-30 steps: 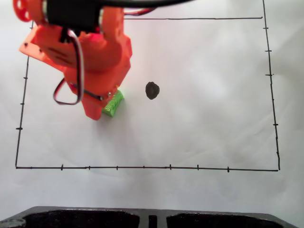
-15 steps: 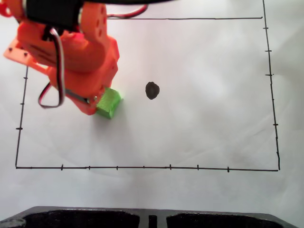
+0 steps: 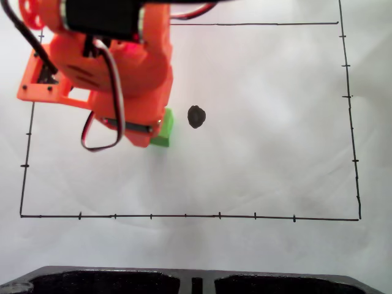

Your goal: Grasp the colored block, Place it on the black dot, and then return the arm to the default position.

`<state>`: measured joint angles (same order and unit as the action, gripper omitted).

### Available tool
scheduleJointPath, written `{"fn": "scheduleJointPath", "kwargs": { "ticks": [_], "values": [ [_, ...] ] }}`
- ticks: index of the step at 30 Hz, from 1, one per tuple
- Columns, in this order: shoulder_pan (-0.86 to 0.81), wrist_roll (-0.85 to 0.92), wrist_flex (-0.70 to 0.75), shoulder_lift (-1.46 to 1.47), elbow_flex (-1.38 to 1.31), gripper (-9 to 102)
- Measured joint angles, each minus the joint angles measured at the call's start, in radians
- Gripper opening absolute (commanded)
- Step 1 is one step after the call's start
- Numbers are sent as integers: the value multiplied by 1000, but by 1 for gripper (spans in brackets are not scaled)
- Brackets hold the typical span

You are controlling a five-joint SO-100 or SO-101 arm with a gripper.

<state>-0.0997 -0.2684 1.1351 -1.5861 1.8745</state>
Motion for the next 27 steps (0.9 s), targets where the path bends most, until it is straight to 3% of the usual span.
{"fn": "scheduleJointPath", "kwargs": {
  "ticks": [10,27],
  "values": [
    [146,34,117,0,-14,12],
    [199,34,92,64,-14,12]
  ]
}}
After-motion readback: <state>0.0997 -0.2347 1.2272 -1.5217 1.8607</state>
